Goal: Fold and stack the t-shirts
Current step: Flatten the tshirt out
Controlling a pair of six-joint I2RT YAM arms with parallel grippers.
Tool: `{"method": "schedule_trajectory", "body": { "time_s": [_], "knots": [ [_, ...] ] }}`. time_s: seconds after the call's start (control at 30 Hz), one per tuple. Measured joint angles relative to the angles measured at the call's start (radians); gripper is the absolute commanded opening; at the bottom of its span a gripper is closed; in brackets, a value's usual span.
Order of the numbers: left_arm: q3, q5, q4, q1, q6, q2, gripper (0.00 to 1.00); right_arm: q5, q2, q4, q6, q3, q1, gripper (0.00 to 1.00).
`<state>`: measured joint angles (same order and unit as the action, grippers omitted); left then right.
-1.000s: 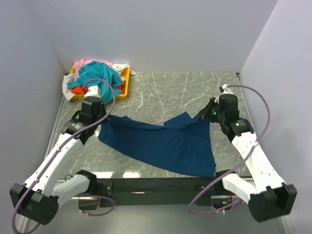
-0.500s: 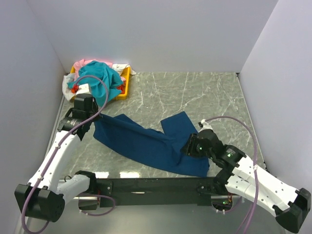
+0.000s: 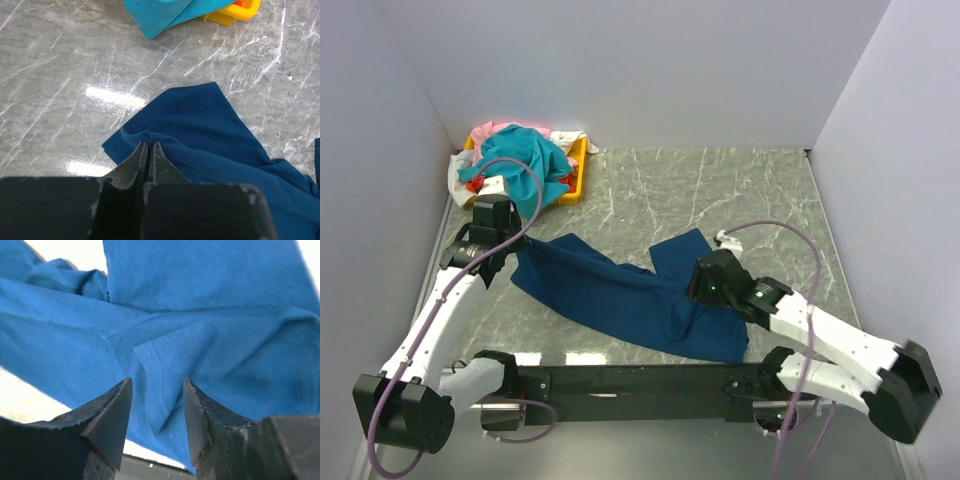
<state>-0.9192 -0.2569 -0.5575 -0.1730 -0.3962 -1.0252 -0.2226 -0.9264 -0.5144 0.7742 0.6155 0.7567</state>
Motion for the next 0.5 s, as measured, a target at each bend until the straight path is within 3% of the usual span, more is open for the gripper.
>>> {"method": "schedule_trajectory", "body": {
  "time_s": [0.17, 0.5],
  "knots": [
    [0.006, 0.010, 0.003, 0.002, 0.002, -0.003, 0.01, 0.042, -0.149, 0.097, -0.061, 0.003, 0.007, 0.49],
    [0.012, 0.024, 0.014, 0.002, 0.002, -0.006, 0.00, 0.067, -0.294, 0.193, -0.136, 0.023, 0.053, 0.50]
  ]
}}
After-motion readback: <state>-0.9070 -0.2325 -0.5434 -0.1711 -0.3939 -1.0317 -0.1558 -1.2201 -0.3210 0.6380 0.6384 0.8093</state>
